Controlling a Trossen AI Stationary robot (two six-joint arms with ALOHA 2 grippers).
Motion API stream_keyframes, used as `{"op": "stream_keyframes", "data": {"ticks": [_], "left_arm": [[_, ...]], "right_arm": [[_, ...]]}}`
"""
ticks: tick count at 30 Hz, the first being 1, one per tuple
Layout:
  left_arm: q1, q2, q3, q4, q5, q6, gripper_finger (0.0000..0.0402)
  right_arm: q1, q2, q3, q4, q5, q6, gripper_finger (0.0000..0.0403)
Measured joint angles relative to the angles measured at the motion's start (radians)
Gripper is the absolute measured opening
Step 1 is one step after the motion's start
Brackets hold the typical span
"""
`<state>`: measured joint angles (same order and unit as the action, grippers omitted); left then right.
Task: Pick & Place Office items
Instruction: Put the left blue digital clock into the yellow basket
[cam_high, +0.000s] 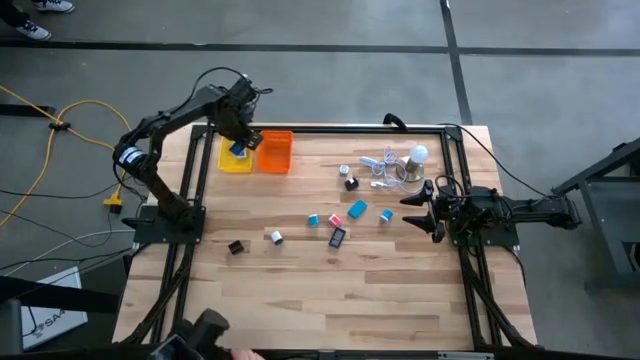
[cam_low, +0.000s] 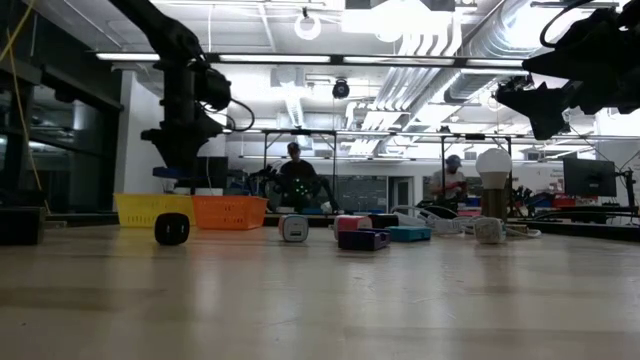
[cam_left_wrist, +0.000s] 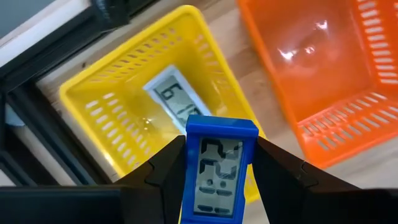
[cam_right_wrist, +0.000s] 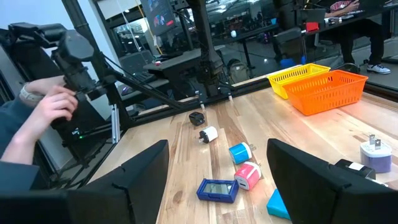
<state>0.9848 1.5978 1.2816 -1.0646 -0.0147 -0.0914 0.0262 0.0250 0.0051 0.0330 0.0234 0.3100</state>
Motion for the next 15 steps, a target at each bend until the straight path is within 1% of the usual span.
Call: {"op": "stream_keyframes", "data": {"ticks": [4,8,10,15], "left_arm": [[0.023,0.000,0.000,0.012,-0.008,-0.032,0.0155],[0.020,0.001,-0.014,0.024,-0.050,-0.078,0.0155],[0.013,0.001,-0.028,0.030,-0.068,-0.105,0.0155],[-0.004,0.001,-0.088,0.081,-0.070,-0.172,0.0155]], "right_arm": [[0.000,0.000,0.000,0.000,0.000,0.000,0.0259],[0.000,0.000,0.000,0.000,0.000,0.000,0.0259],[0.000,0.000,0.000,0.000,0.000,0.000,0.0259],[0.000,0.000,0.000,0.000,0.000,0.000,0.0259]]}}
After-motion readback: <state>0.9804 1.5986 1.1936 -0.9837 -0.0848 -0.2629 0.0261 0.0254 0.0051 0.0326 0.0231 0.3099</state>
